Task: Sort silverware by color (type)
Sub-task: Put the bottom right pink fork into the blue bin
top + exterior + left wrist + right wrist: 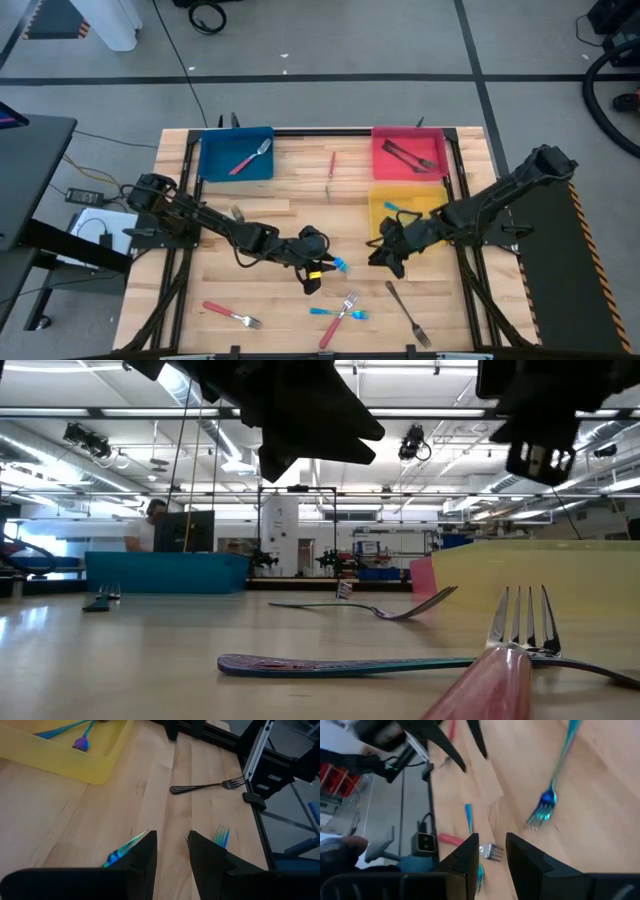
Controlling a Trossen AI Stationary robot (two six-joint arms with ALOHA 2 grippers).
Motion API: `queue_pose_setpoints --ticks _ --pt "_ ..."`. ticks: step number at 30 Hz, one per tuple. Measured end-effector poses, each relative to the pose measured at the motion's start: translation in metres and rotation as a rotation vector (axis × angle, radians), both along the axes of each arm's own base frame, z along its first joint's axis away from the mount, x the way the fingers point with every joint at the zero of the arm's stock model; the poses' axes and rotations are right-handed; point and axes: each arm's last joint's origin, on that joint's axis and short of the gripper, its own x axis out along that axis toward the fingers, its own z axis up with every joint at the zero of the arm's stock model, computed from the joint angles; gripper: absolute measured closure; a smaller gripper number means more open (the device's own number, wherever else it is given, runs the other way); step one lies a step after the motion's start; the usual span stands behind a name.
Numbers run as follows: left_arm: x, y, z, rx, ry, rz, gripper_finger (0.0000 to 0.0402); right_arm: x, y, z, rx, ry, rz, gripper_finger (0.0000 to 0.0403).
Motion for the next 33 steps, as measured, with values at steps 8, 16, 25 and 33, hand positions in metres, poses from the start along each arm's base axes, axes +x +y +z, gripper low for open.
queue_pose_setpoints --ticks 8,16,25,33 --pt "0.001 0.0 0.001 -0.004 -0.014 0.0 0.0292 0.005 0.026 -0.041 0.057 0.118 -0.053 0.0298" --pt "0.002 0.0 0.004 0.015 -0.046 -0.014 0.0292 0.02 0.047 -0.065 0.119 0.078 -0.031 0.0298" --pt "0.005 0.003 0.008 0.048 -0.094 -0.027 0.0292 0.027 0.054 -0.092 0.15 0.115 -0.084 0.0298" --pt "0.012 0.024 0.011 0.106 -0.129 0.0 0.0292 0.027 0.055 -0.104 0.147 0.168 -0.082 0.0298"
